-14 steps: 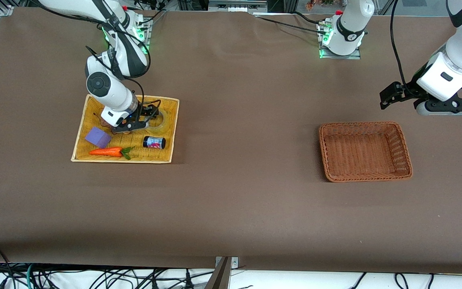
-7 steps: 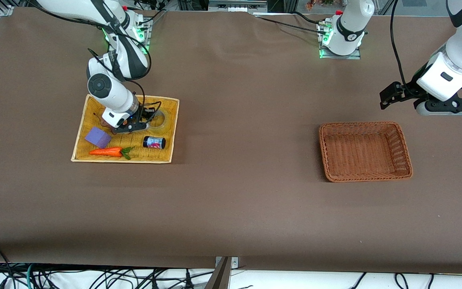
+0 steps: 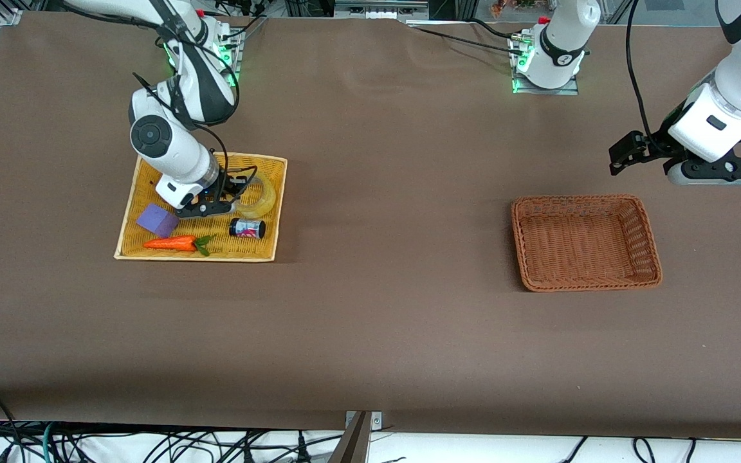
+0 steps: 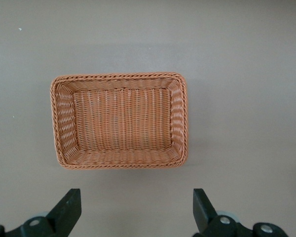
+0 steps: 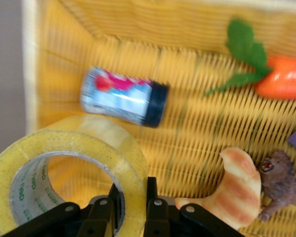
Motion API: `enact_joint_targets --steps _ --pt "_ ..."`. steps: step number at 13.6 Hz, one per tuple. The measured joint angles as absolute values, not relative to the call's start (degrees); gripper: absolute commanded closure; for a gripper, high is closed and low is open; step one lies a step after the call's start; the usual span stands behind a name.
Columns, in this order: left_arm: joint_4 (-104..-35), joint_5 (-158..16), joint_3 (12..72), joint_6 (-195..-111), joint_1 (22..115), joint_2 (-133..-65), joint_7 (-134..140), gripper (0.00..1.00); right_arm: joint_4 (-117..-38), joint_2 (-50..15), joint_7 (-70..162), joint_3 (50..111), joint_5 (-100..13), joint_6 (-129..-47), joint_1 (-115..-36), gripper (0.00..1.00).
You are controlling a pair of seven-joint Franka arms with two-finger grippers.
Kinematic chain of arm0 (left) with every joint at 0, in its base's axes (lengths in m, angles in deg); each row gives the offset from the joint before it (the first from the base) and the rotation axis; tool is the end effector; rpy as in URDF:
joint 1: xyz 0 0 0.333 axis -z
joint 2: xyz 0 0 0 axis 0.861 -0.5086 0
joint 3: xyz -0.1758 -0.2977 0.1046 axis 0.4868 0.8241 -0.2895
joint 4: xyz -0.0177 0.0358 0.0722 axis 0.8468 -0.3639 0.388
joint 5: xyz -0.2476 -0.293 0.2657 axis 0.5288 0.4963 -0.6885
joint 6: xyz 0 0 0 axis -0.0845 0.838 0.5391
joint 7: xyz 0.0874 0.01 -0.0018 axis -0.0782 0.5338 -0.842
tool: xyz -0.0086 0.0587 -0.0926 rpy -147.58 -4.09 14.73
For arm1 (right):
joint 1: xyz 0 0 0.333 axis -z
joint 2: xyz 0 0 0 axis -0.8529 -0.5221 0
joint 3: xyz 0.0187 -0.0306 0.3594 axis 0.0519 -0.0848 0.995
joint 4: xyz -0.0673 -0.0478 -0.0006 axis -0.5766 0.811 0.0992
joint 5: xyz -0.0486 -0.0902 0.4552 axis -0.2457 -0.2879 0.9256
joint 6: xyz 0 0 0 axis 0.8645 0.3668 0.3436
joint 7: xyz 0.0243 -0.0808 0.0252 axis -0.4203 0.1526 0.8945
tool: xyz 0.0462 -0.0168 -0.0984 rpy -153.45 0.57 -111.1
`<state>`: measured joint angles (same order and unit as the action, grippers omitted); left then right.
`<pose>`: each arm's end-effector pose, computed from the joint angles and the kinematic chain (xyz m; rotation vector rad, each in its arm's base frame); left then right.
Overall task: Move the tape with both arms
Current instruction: 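Grasp the tape roll rim and carry it out of the tray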
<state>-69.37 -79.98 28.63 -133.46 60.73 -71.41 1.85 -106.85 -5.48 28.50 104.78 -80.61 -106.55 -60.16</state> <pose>0.6206 -0.0668 0.6062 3.1385 0.0533 -0.0206 0.5550 0.2064 0.2663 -3.0964 -0.2095 0.1450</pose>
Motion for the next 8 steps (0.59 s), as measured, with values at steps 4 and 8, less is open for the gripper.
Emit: enact_joint_targets --steps 4,8 --pt "-69.37 -79.98 28.64 -133.46 60.73 -71.41 1.85 0.0 -95.53 -4.86 24.3 108.69 -80.55 -96.13 -61.18 1.0" --pt "-69.32 -79.98 28.68 -133.46 60.73 -71.39 1.85 0.0 -91.09 -10.62 9.03 109.69 -80.55 -97.24 -69.87 1.0"
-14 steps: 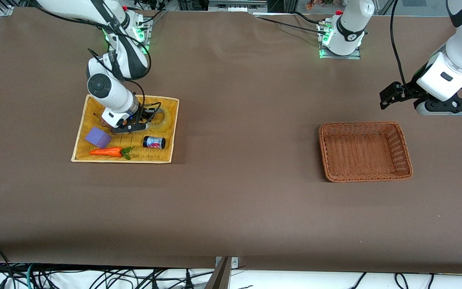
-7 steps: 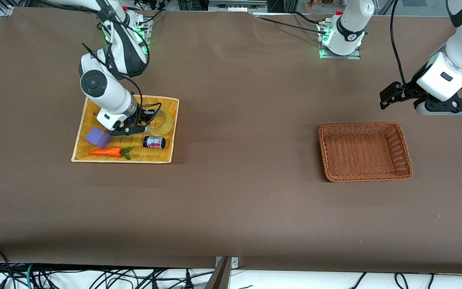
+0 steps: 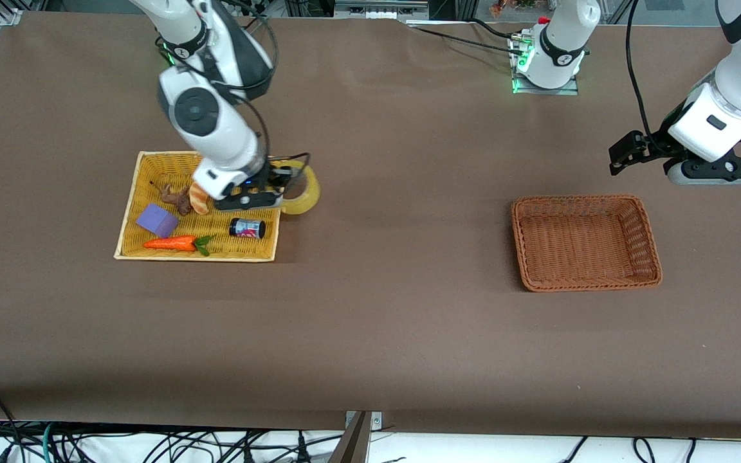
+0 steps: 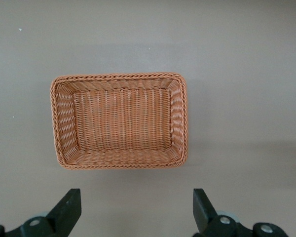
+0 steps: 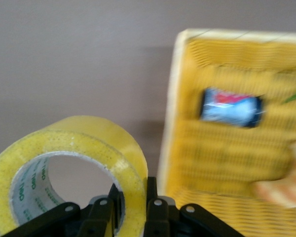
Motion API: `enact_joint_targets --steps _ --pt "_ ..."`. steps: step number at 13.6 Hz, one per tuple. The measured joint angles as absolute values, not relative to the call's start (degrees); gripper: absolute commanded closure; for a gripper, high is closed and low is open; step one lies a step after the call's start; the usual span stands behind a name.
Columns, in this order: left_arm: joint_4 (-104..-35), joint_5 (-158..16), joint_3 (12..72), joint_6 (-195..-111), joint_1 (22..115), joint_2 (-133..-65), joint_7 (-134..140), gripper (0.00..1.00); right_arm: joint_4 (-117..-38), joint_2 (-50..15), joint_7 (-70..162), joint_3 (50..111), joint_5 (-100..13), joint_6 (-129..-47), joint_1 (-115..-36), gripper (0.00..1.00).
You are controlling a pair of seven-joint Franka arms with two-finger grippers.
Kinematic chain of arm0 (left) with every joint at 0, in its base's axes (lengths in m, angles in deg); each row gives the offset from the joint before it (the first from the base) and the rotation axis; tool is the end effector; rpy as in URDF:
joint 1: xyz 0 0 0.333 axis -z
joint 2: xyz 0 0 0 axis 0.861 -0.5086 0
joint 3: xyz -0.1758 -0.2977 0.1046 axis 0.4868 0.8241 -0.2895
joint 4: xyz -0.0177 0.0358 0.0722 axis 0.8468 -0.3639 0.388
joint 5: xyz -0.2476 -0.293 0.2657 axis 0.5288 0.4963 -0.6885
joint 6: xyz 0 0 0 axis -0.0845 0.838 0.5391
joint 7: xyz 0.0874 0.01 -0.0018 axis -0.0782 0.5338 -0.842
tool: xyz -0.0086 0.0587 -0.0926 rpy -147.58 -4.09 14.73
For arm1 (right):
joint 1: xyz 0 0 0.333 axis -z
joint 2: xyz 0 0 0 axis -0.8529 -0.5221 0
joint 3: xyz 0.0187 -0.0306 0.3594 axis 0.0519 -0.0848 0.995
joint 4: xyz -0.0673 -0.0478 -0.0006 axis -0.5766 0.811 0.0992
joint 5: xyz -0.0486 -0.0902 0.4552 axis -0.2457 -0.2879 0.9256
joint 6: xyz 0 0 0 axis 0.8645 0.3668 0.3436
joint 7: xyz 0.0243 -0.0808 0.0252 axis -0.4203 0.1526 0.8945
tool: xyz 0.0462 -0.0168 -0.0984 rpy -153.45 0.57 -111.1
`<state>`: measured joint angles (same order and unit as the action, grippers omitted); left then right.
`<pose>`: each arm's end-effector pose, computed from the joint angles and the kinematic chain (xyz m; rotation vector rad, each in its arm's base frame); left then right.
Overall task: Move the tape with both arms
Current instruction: 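Grasp the tape roll rim and carry it out of the tray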
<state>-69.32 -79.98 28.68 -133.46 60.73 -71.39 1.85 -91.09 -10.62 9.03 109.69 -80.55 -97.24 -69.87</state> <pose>0.6205 -0.0674 0.6069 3.1384 0.0519 -0.0187 0.5565 0.3764 0.3342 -3.0689 -0.0618 0.1497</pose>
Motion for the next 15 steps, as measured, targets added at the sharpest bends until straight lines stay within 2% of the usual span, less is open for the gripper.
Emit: enact_joint_targets --steps 6,10,11,13,15 --pt "-69.28 -79.98 28.72 -133.46 60.74 -71.39 1.85 0.0 -77.73 -26.44 -12.53 109.39 -84.99 -103.27 -84.19 1.0" --pt "-69.27 -79.98 28.72 -133.45 60.74 -71.39 1.85 0.0 -69.99 -35.99 -22.54 105.07 -88.28 -105.52 -93.5 1.0" --pt "-69.27 -79.98 28.72 -133.46 60.74 -71.39 1.85 0.0 -68.91 -37.15 -23.32 104.86 -88.36 -105.82 -94.05 0.91" --pt "-69.27 -79.98 28.72 -133.46 60.74 -71.39 1.85 0.0 -68.03 -38.25 -23.75 104.64 -88.99 -106.05 -94.12 0.67" --pt "-69.27 -79.98 28.73 -133.46 60.74 -71.38 1.85 0.0 -67.99 -38.99 -25.0 104.5 -90.84 -107.06 -94.12 0.47"
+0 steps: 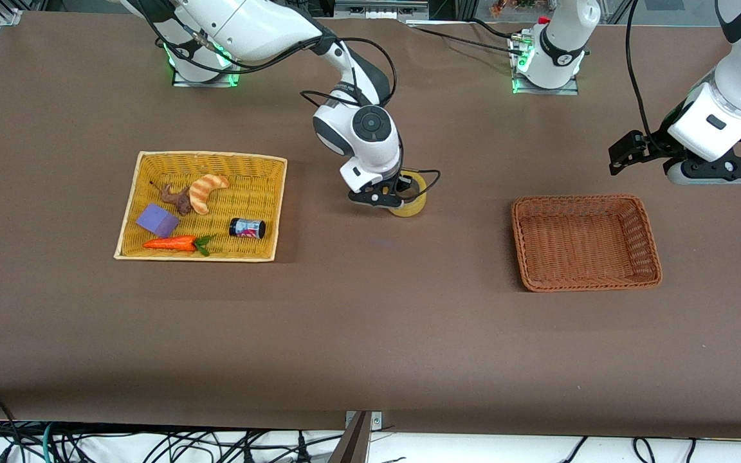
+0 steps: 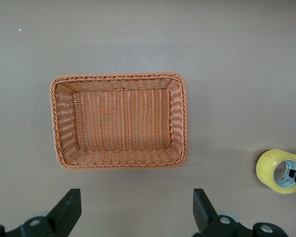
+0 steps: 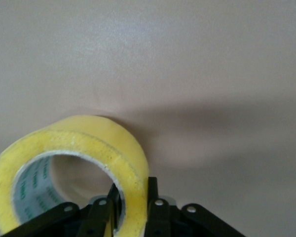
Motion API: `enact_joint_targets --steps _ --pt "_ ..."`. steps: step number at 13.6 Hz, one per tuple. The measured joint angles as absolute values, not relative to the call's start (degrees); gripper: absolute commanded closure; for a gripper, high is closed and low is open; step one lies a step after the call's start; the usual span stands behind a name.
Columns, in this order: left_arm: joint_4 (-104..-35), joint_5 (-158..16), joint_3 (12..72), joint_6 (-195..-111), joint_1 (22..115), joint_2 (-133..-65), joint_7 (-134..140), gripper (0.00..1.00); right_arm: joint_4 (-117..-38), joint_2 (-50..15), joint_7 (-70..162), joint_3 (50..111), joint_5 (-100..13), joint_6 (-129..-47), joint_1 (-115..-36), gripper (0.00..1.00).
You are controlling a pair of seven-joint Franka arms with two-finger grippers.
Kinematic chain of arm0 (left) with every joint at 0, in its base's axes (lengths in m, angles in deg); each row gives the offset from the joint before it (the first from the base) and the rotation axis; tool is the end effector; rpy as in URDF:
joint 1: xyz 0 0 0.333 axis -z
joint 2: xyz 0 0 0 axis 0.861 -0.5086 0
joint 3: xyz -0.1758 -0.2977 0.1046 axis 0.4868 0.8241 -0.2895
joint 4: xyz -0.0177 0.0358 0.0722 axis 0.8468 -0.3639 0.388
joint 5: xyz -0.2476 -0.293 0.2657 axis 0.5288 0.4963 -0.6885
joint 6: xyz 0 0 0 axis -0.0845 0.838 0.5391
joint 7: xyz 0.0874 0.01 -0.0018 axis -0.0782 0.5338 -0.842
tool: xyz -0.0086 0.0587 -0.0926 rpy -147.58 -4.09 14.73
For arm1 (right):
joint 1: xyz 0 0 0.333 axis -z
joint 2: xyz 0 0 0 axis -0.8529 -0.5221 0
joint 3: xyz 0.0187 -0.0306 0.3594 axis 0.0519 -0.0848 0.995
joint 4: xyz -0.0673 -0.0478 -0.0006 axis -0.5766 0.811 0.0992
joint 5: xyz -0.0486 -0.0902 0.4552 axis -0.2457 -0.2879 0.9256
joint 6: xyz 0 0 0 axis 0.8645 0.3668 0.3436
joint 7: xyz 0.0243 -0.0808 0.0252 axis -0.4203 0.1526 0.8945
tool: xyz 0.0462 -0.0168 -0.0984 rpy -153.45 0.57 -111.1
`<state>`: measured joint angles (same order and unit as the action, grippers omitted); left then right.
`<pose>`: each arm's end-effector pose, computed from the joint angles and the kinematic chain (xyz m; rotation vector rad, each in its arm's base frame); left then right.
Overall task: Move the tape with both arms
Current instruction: 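Grasp the tape roll rim and carry it out of the tray, then set the tape roll on the table and open the right gripper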
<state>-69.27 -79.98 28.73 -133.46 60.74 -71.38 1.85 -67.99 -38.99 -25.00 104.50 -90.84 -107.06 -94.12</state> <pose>0.6205 -0.0680 0.6074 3.1384 0.0503 -0.0171 0.4998 0.6187 0.1883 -3.0356 0.2723 0.0746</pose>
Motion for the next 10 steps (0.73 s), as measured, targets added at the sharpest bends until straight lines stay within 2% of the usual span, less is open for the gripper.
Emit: enact_joint_targets --steps 1,2,4,5,7,10 --pt "-69.27 -79.98 28.72 -133.46 60.74 -71.39 1.85 0.0 -67.99 -39.29 -25.61 104.5 -91.58 -107.48 -94.13 0.36" --pt "-69.27 -79.98 28.73 -133.46 60.74 -71.39 1.85 0.0 -67.96 -39.46 -25.85 104.5 -91.93 -107.69 -94.12 0.3" --pt "-69.27 -79.98 28.73 -133.46 60.74 -71.39 1.85 0.0 -67.35 -39.42 -25.87 104.34 -92.07 -107.72 -93.82 0.08" --pt "-69.27 -79.98 28.73 -133.46 60.74 -71.39 1.85 0.0 -66.67 -38.98 -25.82 104.09 -92.09 -106.97 -93.28 0.0" --pt "-69.27 -79.98 28.73 -133.45 60.74 -71.39 1.85 0.0 -65.36 -36.03 -23.45 103.98 -91.86 -101.48 -90.63 0.0" --pt "-69.24 -79.98 28.73 -133.45 60.75 -71.39 1.85 0.0 -64.69 -27.42 -13.73 103.98 -89.51 -89.23 -85.26 0.0"
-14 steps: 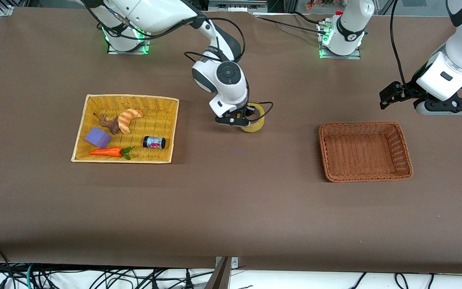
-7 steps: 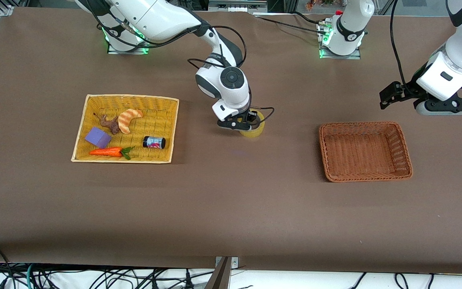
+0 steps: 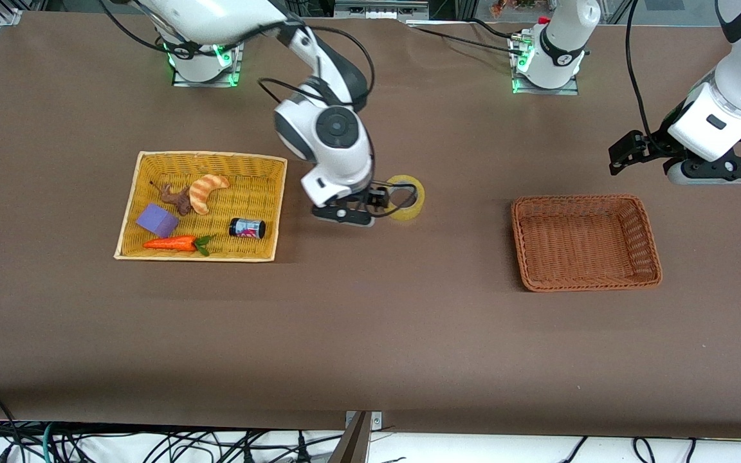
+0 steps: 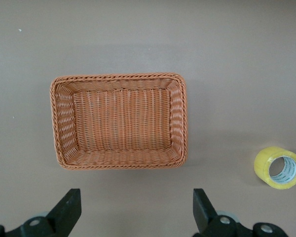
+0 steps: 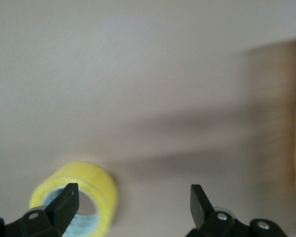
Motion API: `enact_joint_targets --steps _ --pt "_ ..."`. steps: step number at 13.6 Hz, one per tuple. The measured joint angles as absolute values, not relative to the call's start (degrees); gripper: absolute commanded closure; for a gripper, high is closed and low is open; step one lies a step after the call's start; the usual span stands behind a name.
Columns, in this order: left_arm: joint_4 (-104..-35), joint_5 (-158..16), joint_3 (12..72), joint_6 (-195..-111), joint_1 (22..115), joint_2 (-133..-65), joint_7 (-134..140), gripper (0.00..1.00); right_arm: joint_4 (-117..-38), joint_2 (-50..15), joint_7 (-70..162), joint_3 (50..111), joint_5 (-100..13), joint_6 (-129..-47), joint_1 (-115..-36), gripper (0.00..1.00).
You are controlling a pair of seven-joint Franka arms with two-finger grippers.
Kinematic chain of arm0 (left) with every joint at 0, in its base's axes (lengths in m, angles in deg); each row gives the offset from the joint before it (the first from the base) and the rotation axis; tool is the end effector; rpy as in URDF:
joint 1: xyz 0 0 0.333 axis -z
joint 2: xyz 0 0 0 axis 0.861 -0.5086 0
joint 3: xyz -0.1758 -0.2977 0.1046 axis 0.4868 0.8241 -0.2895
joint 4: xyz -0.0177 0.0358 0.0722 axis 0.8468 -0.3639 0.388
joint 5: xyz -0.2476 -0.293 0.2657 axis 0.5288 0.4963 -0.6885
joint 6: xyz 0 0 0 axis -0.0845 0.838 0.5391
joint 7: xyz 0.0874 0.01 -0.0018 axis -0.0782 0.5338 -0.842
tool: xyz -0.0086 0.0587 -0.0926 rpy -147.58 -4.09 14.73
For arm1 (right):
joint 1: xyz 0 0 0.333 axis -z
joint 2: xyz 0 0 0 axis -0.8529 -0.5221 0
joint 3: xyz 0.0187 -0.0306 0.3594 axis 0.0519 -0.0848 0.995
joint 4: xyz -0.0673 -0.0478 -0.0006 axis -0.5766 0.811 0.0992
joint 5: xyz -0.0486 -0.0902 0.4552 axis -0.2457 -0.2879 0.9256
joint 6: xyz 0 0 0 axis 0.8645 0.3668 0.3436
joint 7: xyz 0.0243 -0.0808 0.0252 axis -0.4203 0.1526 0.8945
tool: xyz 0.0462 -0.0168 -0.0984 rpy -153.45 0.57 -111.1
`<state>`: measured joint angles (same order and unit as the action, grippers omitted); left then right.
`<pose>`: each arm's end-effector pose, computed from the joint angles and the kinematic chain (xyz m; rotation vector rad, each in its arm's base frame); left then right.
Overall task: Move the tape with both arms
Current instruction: 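Set the tape roll on the table and open the right gripper, then reach the left gripper to the tape while the right gripper withdraws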
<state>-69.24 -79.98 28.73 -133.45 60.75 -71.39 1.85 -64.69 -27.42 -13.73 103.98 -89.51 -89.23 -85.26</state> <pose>0.6205 -0.0682 0.6076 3.1384 0.0500 -0.0168 0.5974 0.5203 0.3435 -3.1224 0.2373 0.0428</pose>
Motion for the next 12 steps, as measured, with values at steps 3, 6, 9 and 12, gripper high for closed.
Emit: enact_joint_targets --steps 3,6,9,12 --pt "-69.25 -79.98 28.93 -133.34 61.1 -71.42 1.85 0.0 -66.58 -18.57 -0.5 103.94 -87.18 -79.42 -78.78 0.0" --pt "-69.3 -79.73 31.47 -131.23 61.4 -71.62 1.85 0.0 -71.89 -9.86 14.78 103.88 -84.02 -75.34 -70.42 0.0" --pt "-69.54 -79.59 38.67 -128.99 61.78 -73.05 1.73 0.0 -75.49 -2.43 30.4 103.58 -82.51 -70.47 -61.9 0.0" --pt "-70.13 -79.42 46.44 -130.48 62.14 -78.84 1.64 0.0 -76.46 1.58 43.58 99.68 -82.3 -68.07 -58.59 0.0"
